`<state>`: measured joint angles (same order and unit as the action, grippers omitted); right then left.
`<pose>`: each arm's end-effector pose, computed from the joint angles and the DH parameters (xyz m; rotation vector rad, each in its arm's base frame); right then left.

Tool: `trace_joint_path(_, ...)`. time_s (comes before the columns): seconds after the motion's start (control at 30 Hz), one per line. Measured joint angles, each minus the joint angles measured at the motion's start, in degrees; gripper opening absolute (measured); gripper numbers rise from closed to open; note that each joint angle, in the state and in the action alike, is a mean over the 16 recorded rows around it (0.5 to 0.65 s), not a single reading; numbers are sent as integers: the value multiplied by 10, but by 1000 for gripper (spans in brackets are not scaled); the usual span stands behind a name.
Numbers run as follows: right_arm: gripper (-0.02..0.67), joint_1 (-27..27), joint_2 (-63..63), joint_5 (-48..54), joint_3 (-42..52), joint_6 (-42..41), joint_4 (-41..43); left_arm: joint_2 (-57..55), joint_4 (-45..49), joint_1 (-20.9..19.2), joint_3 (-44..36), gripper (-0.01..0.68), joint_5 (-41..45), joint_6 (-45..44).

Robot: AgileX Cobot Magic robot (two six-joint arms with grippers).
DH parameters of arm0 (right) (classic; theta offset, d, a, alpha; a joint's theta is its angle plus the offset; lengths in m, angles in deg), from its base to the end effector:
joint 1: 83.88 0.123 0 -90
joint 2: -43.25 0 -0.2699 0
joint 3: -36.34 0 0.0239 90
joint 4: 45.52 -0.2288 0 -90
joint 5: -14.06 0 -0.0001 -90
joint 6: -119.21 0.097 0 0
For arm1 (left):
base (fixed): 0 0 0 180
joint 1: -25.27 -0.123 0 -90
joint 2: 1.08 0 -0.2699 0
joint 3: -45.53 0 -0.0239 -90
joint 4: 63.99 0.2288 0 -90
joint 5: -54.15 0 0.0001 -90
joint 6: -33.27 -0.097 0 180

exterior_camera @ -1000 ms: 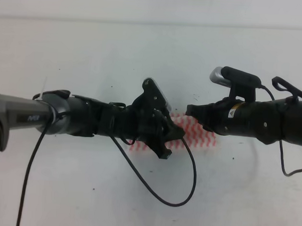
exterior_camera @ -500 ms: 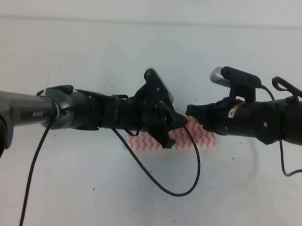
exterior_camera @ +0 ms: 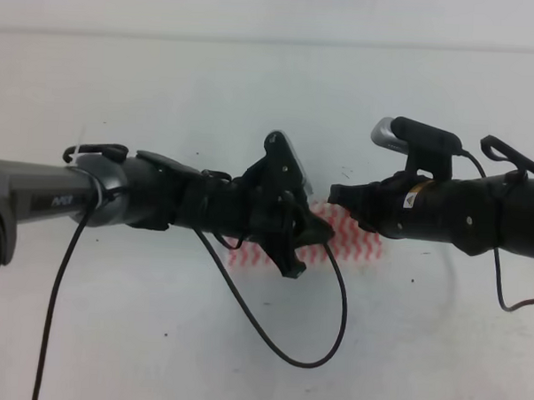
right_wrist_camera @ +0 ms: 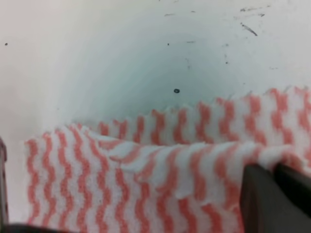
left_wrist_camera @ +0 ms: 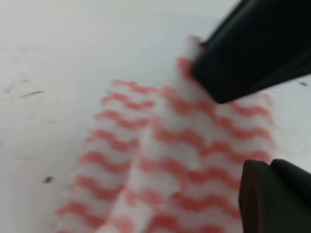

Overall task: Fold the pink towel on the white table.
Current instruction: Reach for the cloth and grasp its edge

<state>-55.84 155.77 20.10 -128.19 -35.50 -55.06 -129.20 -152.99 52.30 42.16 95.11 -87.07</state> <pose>0.3241 0.1746 0.1829 0.1326 2.4038 0.5512 0.3344 -0.2421 0.1523 1.3799 1.7218 -0.7735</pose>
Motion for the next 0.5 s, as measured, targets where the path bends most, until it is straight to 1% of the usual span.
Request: trace_joint_path(0.5, -17, 0, 0, -2, 0, 0, 0, -33, -53, 10, 15, -5, -24, -44)
